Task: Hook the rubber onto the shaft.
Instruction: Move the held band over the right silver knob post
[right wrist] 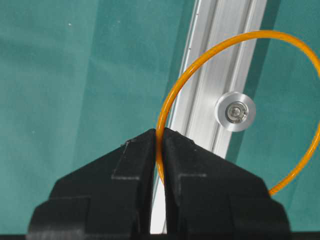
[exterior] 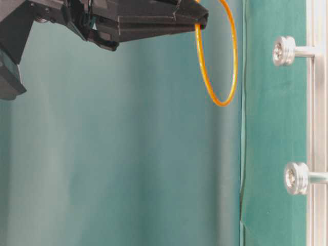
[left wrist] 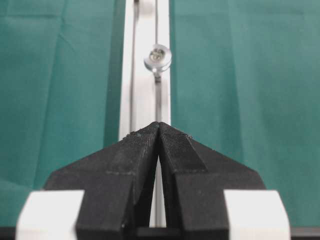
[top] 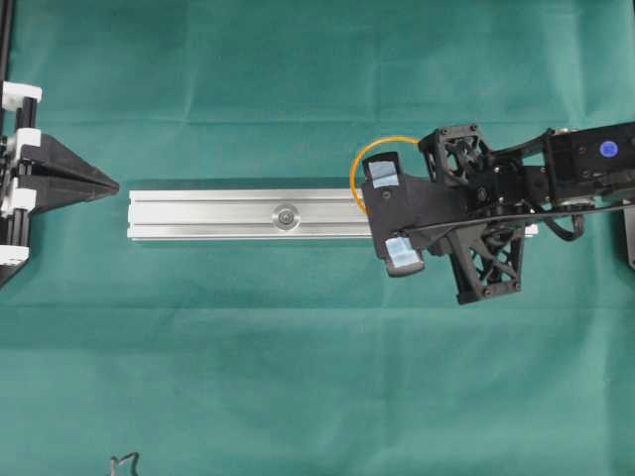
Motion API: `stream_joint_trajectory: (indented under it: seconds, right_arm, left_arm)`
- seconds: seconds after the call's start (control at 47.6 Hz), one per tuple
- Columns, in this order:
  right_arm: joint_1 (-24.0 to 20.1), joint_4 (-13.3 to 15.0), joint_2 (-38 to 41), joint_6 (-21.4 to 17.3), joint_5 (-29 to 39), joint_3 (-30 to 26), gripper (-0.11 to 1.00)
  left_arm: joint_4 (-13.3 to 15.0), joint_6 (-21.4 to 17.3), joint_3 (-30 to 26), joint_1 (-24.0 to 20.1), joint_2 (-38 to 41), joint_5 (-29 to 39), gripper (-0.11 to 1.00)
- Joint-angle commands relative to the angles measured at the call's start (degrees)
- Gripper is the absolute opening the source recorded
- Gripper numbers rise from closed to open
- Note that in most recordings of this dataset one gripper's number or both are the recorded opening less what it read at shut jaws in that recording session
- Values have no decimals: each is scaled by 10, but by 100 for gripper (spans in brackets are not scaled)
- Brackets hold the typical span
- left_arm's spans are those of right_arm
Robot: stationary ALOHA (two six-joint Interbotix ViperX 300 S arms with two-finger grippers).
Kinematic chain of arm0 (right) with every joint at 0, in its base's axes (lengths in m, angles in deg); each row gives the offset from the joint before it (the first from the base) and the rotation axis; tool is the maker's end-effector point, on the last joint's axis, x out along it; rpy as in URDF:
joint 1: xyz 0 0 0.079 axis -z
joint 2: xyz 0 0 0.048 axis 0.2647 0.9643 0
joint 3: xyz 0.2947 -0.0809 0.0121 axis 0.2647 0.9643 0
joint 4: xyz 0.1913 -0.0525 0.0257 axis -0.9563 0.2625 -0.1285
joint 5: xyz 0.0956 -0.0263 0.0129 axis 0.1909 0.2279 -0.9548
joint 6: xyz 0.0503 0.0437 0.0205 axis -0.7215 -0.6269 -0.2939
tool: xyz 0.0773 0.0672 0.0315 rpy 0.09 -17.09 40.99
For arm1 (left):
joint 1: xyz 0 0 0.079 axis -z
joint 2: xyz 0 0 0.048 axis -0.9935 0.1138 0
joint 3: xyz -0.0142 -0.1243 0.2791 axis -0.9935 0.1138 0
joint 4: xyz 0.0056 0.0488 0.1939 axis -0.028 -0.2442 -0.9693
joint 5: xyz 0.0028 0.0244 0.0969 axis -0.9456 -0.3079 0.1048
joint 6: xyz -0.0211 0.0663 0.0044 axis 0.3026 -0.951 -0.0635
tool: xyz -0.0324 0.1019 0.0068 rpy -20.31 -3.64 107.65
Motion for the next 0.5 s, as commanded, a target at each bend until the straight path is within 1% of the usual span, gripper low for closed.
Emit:
stream_joint_trajectory:
  seconds: [0.0,0.484]
  right_arm:
    - [0,0,-5,-1,-4,-14,7]
    - [0,1,2,-2,-9,-3,7]
  left_arm:
    - [-2,0,-16,1,4,-3,0]
    - [-2,0,-16,1,5,-3,0]
